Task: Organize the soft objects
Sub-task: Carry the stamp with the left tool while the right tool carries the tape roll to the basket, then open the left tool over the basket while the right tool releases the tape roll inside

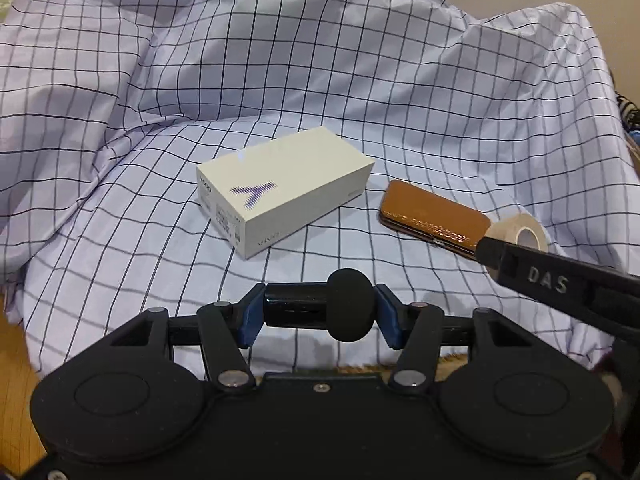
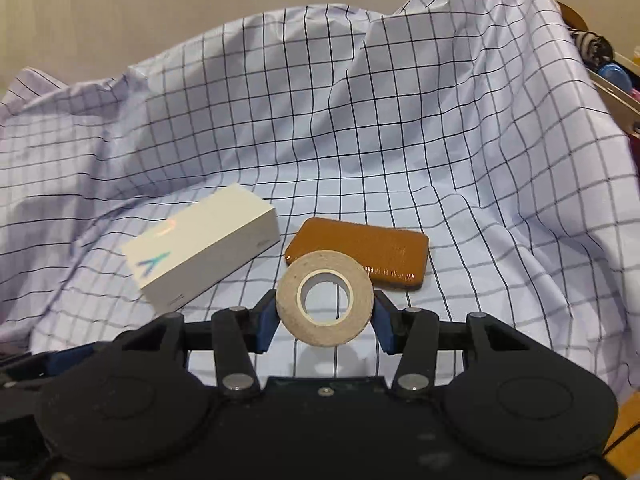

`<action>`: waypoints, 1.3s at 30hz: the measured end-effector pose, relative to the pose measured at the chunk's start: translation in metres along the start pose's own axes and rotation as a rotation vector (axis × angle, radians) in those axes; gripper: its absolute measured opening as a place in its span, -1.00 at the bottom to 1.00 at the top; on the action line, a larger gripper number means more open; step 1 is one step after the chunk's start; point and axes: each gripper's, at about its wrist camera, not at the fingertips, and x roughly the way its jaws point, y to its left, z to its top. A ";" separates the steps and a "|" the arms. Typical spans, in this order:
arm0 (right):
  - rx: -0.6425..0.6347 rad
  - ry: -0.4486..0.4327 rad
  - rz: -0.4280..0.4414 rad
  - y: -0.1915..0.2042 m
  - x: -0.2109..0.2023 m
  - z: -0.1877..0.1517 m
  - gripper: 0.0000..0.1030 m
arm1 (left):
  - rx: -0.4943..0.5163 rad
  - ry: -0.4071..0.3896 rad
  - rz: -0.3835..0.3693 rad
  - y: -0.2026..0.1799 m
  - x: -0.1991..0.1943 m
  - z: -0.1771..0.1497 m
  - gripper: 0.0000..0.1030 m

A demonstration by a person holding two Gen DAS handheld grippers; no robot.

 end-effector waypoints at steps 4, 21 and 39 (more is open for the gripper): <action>0.011 -0.020 0.014 -0.005 -0.033 -0.015 -0.09 | 0.009 -0.015 0.011 -0.007 -0.022 -0.012 0.05; 0.066 -0.091 0.072 -0.025 -0.137 -0.080 -0.09 | -0.004 -0.009 -0.045 -0.022 -0.082 -0.067 0.05; 0.092 -0.069 0.038 -0.030 -0.155 -0.103 -0.09 | 0.021 0.034 -0.088 -0.027 -0.090 -0.103 0.05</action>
